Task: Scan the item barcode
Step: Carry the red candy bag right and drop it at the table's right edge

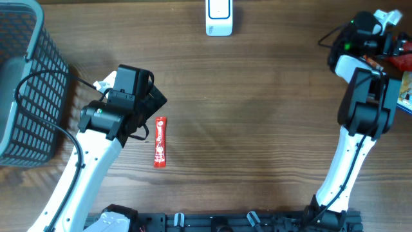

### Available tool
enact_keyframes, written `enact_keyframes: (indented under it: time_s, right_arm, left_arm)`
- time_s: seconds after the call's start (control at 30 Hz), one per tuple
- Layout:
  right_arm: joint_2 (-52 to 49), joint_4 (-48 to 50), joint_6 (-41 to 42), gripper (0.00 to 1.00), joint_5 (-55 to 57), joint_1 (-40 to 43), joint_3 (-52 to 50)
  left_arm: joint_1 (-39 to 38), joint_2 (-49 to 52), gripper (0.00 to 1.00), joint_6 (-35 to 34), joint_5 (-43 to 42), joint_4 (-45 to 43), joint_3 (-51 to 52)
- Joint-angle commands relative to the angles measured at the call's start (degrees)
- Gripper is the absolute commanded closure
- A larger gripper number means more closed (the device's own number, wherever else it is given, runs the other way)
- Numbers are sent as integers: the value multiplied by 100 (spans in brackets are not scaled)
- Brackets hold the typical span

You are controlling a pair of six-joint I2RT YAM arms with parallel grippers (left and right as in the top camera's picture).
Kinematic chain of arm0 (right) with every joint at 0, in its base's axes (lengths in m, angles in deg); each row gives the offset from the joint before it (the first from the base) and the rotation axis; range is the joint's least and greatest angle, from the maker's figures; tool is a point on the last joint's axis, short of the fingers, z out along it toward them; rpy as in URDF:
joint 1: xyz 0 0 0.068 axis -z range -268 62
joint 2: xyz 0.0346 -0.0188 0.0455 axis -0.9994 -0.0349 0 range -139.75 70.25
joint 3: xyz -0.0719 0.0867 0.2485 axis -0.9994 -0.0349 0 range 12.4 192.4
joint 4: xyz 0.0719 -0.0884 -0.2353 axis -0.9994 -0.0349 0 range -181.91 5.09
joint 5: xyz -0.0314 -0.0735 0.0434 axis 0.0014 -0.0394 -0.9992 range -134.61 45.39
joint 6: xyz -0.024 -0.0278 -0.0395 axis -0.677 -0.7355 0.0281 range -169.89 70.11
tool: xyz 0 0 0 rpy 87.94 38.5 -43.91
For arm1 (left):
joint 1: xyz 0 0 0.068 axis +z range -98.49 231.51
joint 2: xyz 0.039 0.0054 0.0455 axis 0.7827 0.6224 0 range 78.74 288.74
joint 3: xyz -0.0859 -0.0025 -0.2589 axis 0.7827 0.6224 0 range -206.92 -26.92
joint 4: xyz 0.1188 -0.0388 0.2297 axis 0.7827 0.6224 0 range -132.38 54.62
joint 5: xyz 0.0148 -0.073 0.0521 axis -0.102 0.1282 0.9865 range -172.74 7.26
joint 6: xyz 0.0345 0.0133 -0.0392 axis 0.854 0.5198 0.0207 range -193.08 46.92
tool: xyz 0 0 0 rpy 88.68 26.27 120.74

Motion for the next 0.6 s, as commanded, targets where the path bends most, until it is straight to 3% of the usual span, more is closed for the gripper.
enact_keyframes:
  time_s: [0.0, 0.2, 0.33, 0.47, 0.5, 0.57]
  right_arm:
    - [57, -7, -116, 4, 94, -278, -37]
    - [439, -251, 188, 7, 96, -566, -37]
    - [918, -1668, 1368, 7, 90, -625, -39]
    - [1421, -4669, 3565, 7, -605, -645, -48]
    - [1576, -5768, 4288, 7, -1235, -667, -48]
    - [1971, -7871, 5309, 6, -3805, -684, -48]
  left_arm:
    - [-2, -24, 0, 33, 96, 2, -48]
    - [-2, -24, 0, 33, 98, 2, -48]
    - [-2, -24, 0, 33, 98, 4, -48]
    - [-2, -24, 0, 35, 96, 4, -48]
    - [-2, -24, 0, 33, 96, 4, -48]
    - [-2, -24, 0, 33, 98, 2, -48]
